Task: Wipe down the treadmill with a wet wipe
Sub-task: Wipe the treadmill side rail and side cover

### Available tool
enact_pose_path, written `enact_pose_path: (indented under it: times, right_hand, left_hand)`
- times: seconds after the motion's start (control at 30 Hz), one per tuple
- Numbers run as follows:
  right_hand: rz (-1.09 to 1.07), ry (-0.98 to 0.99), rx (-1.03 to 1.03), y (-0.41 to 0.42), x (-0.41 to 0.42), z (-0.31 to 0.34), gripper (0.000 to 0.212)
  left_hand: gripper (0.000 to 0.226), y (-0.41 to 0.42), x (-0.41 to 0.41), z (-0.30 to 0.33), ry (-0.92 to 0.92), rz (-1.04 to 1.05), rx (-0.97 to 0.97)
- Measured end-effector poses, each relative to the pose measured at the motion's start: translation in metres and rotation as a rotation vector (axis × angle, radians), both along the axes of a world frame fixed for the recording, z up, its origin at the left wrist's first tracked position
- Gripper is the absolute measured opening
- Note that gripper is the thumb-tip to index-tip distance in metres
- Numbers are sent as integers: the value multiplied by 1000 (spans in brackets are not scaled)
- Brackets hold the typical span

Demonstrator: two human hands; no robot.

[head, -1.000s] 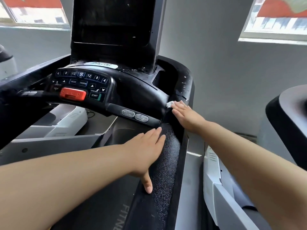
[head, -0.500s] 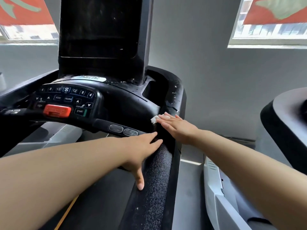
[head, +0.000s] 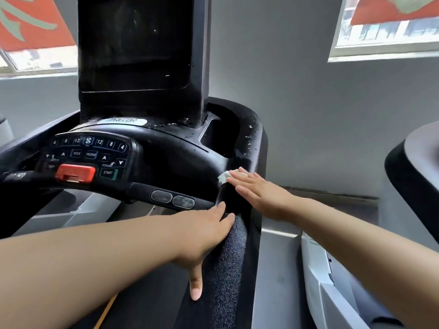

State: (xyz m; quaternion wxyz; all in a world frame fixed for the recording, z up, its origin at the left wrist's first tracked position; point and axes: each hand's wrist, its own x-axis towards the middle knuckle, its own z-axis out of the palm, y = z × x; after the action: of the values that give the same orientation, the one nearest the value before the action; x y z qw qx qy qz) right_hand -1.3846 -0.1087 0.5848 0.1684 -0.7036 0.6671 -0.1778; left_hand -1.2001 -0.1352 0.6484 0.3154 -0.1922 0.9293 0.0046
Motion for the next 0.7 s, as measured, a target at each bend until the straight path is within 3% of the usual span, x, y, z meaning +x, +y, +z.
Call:
enact_pose_path:
  times: [0.23, 0.33, 0.57, 0.7]
  right_hand:
    - [-194, 26, 37, -58, -38, 5, 45]
    - [-260, 24, 48, -78, -44, 6, 46]
    - [-64, 8, -83, -27, -23, -9, 45]
    - [-171, -27, -58, -52, -44, -7, 45]
  left_hand:
    - [122, 0, -3, -1, 19, -13, -35]
    - [134, 0, -3, -2, -19, -2, -48]
    - [134, -3, -3, -5, -28, -10, -53]
    - [124, -2, -3, -4, 2, -10, -31]
